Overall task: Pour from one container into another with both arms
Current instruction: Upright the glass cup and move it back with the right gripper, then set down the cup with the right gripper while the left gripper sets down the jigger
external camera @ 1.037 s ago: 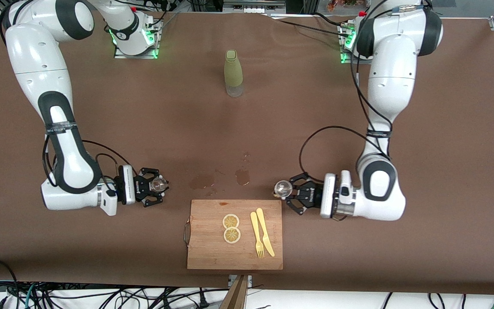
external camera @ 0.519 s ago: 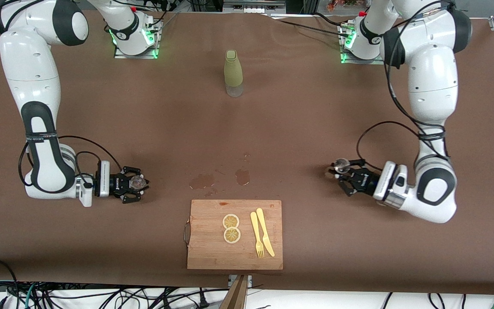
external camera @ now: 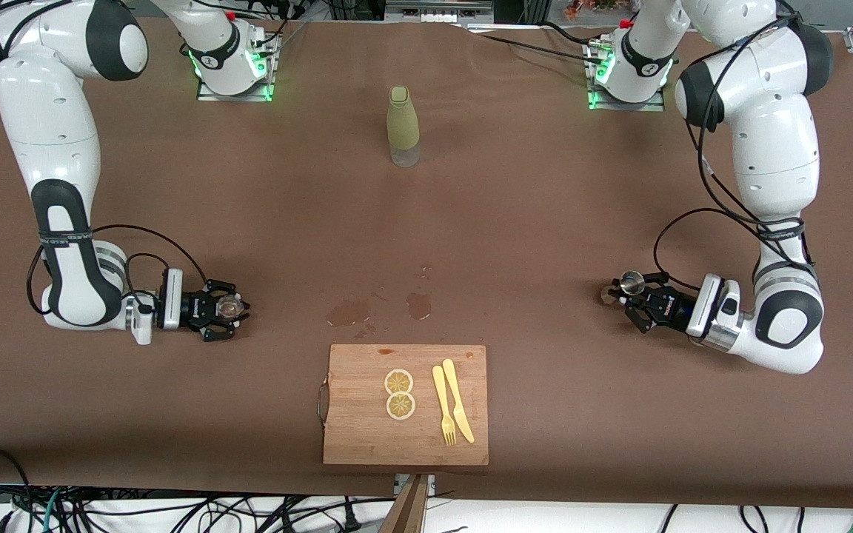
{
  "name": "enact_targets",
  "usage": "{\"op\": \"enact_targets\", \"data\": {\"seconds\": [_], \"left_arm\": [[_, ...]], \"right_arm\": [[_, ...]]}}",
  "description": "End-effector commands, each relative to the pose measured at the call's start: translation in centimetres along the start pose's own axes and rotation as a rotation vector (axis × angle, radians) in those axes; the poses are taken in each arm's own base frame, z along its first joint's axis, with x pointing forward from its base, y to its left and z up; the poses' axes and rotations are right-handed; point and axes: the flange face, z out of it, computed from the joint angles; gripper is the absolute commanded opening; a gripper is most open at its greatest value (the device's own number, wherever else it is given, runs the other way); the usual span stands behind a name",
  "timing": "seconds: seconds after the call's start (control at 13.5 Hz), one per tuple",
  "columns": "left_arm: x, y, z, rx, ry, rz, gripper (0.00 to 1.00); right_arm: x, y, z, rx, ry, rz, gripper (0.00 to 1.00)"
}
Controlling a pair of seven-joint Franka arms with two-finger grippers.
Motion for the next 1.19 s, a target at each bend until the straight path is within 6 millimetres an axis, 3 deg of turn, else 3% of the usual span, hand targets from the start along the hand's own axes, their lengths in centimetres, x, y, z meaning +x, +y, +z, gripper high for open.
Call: {"op": "enact_targets", "data": {"seconds": [0.0,0.15,0.22,0.3,0.37,0.67,0.89,0.96,1.11], "left_arm": [[0.1,-1.4,-1.1,0.118,0.031,0.043,0.0],[-1.2,-2.8,-0.3,0.208,0.05,-0.036,0.0],[-2.1,-3.7,-0.5,0.295,0.055,-0.049,0.0],[-2.1,-4.5,-0.9,0.363,0.032,-0.04,0.0],[-2.2,-4.8,-1.4,0.393,0.013,-0.048,0.0],[-2.2,-4.8,-1.5,0.396,0.005,-0.064,0.0],[-2.1,-4.6,-0.9,0.36,0.029,-0.058,0.0],[-1.9,-4.3,-0.4,0.325,0.052,-0.044,0.0],[-1.5,-3.8,2.5,0.184,0.058,0.032,0.0]], "right_arm": [[-0.4,-1.2,-0.4,-0.029,0.036,0.016,0.33],[-1.0,-1.6,-0.8,-0.04,0.035,0.034,0.4],[-1.3,-1.8,-1.1,-0.042,0.029,0.04,0.5],[-1.4,-1.8,-1.3,-0.044,0.025,0.041,0.68],[-1.7,-1.9,-1.8,-0.049,0.016,0.041,1.0],[-2.7,-2.1,-5.1,-0.074,-0.033,0.048,1.0],[-2.1,-1.7,-7.9,-0.068,-0.032,0.051,1.0],[-2.0,-1.6,-9.3,-0.07,-0.043,0.068,1.0],[-1.3,-1.0,-11.8,-0.072,-0.062,0.11,1.0]]}}
